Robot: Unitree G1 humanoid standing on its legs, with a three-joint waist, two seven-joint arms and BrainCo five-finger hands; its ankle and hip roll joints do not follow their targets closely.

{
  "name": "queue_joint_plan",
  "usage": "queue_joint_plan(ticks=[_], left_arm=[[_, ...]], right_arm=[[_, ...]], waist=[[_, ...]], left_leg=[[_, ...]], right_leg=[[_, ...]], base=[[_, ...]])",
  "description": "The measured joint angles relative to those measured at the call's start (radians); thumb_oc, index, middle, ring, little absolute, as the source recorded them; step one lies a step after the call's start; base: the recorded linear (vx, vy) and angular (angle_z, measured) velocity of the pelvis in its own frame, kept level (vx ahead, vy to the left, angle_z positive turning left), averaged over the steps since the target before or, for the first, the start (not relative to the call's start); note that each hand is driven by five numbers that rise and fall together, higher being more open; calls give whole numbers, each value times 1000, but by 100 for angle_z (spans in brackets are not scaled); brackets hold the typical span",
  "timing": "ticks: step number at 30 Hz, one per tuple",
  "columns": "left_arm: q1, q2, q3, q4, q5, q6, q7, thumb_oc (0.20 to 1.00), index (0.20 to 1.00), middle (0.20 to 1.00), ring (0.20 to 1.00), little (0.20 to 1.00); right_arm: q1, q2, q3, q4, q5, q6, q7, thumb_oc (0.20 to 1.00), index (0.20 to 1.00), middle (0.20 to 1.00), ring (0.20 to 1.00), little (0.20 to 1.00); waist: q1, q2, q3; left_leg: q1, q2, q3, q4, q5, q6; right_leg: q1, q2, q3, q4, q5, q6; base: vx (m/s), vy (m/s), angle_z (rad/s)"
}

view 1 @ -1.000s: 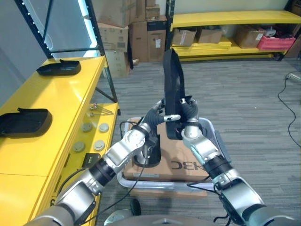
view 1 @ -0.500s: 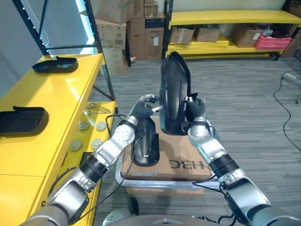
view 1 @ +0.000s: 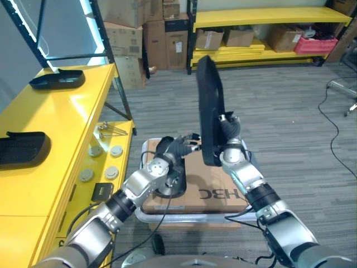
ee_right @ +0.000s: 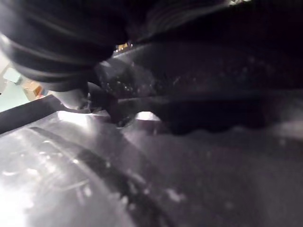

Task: Move parts from the plastic box to the shelf.

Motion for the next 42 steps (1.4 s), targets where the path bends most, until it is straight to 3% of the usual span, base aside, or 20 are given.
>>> queue_joint_plan(ticks=[14,20,27,34,42], left_arm=[[18,-34,66,52,-63,-18,84,1000,1000,1000,1000,1000],[31,-5,185,30,-61,-25,135,1000,1000,1000,1000,1000],[45,16,219,32,-109,-16,135,1000,1000,1000,1000,1000],[52,10,217,33,-157,24,104,1000,1000,1000,1000,1000],[53,10,214,-18,-172,-1,74,1000,1000,1000,1000,1000]], right_arm=[[0,-1,-1,0,0,0,1,200,200,200,200,200],[8,-11,-3,-2,0,0,-2,200,200,200,200,200],[26,-13,-5,-2,0,0,-2,200,200,200,200,200],[26,-13,-5,-2,0,0,-2,200,200,200,200,200],[26,-12,-5,-2,0,0,-19,200,200,200,200,200]], waist=[[7,1,0],[18,7,4],[49,15,11],[51,13,12],[50,5,17]], left_leg=[[2,1,-1,0,-3,-4],[2,2,-3,0,-2,-4],[2,2,-4,0,-2,-4],[2,2,-5,0,-2,-4],[2,1,-5,0,0,0]], right_leg=[[2,1,0,0,-1,1],[4,1,-3,0,-1,1],[3,1,-6,-1,-2,1],[4,1,-7,-1,-2,2],[9,1,-19,0,-2,2]], base=[[0,0,0],[0,0,0],[0,0,0],[0,0,0],[0,-1,0]])
